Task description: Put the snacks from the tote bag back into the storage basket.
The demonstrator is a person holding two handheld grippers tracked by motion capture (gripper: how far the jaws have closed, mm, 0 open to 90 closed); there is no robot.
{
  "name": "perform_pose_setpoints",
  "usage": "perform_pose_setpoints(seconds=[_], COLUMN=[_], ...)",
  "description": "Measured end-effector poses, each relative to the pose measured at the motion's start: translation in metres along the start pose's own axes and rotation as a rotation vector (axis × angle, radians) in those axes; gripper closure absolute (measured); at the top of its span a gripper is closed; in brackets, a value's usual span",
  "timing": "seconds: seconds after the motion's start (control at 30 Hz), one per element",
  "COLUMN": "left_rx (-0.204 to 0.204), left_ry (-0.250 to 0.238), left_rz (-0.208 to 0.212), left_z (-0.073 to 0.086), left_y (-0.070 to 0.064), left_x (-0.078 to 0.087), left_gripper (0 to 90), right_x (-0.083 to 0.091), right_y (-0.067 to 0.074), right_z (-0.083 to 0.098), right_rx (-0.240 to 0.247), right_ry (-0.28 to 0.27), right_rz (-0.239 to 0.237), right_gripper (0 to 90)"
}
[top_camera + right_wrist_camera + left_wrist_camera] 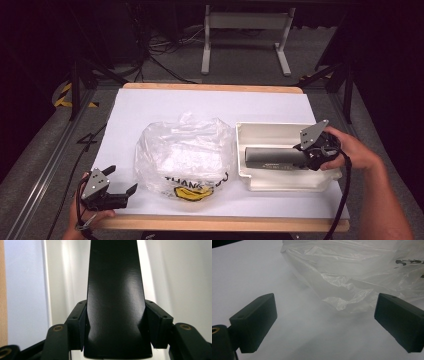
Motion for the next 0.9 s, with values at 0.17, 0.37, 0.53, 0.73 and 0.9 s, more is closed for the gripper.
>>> perform_pose_setpoints(seconds=[0.17,0.37,0.53,0.73,0.9], left_rx=[-0.001,-0.004,-0.005,-0.006,-0.008], left_ry=[0.0,0.004,0.008,0.01,0.012], left_rz=[0.001,0.004,0.005,0.006,0.007], left_z=[0.0,0.0,0.0,0.0,0.0], left_y=[0.0,-0.001,-0.001,-0.002,-0.002], left_x=[0.0,0.0,-0.001,-0.001,-0.002], left_gripper=[5.3,5.3,5.2,5.3,5.3], right_x=[-0.004,-0.008,-0.009,-0.017,-0.022], right_y=[-0.003,-0.007,-0.012,-0.012,-0.016], right_z=[0.002,0.009,0.015,0.016,0.015], right_rx=[0.0,-0.019,-0.053,-0.056,-0.056], right_ry=[0.007,0.044,0.091,0.17,0.205], right_rz=[-0.02,-0.046,-0.028,-0.04,-0.035], right_gripper=[42.8,42.6,42.1,41.8,41.5])
Point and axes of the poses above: each handheld gripper's, and its own axes: x roughly backward along the jaws, z roughly out of its underside, y roughly to its left, the point moved 6 cm from there along -x, roughly forward along the jaws, and after that the axes turned 14 degrees about y, right-handed, at the moved point
